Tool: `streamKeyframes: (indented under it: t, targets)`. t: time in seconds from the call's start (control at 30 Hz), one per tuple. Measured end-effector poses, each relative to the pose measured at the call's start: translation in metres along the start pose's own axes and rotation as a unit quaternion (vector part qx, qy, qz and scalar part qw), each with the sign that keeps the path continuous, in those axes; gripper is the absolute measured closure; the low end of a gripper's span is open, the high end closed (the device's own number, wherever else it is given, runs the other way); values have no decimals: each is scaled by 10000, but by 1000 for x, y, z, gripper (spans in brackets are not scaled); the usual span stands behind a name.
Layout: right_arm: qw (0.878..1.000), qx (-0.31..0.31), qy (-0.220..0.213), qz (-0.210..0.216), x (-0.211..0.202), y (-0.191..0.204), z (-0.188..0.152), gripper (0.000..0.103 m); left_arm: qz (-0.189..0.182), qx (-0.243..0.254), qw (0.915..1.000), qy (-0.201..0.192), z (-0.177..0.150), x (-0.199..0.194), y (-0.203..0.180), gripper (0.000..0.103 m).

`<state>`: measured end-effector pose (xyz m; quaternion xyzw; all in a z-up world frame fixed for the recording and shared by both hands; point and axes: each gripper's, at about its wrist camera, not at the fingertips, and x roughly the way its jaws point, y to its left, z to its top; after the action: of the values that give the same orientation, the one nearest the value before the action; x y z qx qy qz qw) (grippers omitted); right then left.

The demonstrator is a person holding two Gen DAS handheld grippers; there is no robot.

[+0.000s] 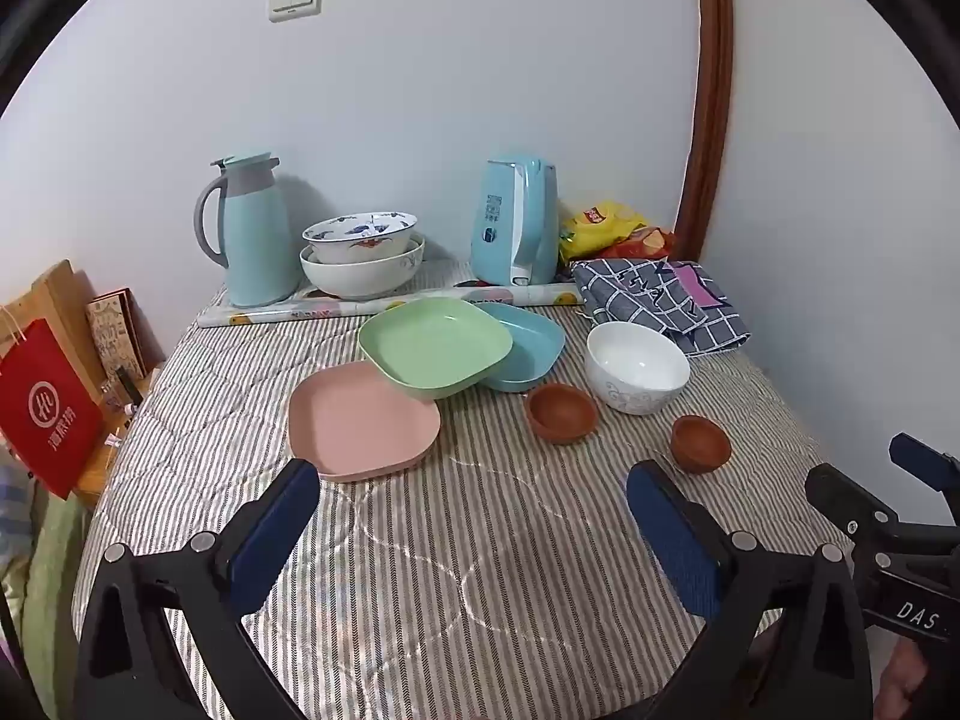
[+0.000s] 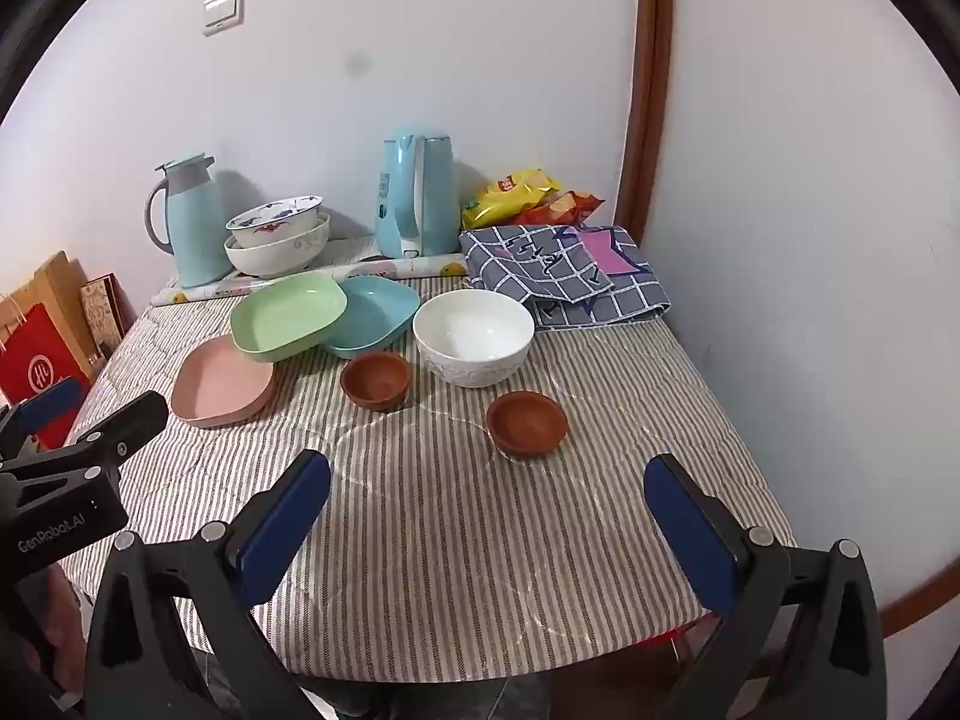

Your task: Organize plates and bowls

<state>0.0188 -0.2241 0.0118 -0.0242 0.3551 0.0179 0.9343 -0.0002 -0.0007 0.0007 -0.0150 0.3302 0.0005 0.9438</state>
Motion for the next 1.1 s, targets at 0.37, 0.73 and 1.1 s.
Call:
streamKeyframes:
  t: [0.37,0.73,1.1]
  targets:
    - [9997,215,-36,58,-11,-16,4,0,-24,14,10000,-73,11,-12,0,0]
    - [9997,225,-55,57,-11,-15,3,0,-21,10,9999,-136,7,-13,1,0]
    - [9996,276,-60,66,-15,-19,2,0,2,49,9998,-179,7,-13,-1,0]
